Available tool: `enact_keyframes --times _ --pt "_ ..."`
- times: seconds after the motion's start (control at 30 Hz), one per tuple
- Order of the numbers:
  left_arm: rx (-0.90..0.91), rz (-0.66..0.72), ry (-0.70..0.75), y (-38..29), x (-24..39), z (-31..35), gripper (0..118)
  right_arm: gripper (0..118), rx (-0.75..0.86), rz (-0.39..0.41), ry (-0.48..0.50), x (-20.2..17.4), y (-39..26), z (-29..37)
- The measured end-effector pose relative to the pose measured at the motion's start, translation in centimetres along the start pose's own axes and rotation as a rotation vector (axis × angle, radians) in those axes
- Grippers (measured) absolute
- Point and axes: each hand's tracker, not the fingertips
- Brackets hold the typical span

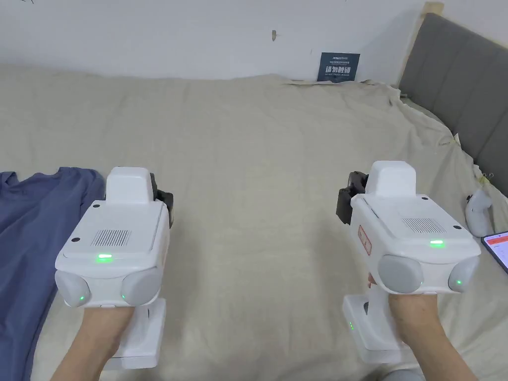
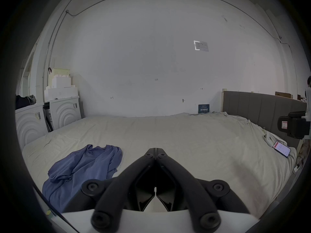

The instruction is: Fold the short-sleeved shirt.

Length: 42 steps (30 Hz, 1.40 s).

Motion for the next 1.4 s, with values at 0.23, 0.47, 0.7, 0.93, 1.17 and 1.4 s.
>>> enact_keyframes --times 0.23,0.47,0.7,0.93,1.17,1.4 --pt "0.008 -0.011 -0.008 0.0 0.1 0.1 0 0 -0.006 0.007 0.001 0.2 -0.3 0.1" --pt "0.004 -0.012 -0.010 -0.1 0.2 0.1 0 0 -0.008 0.009 0.002 0.2 -0.3 0.1" --pt "-0.002 -0.017 -0.017 -0.3 0.2 0.0 0 0 -0.011 0.010 -0.001 0.2 -0.4 0.0" --pt "-0.006 -0.060 -0.020 0.1 0.4 -0.2 0 0 -0.009 0.131 -0.017 0.2 0.1 -0.1" --pt "0.188 -1.004 0.065 0.6 3.5 -1.4 0 0 0.136 1.034 -0.113 -3.6 1.8 -1.2" --pt "0.439 -1.735 -0.045 -1.4 5.6 -1.2 0 0 0.321 1.832 -0.032 -5.4 -0.7 -2.2"
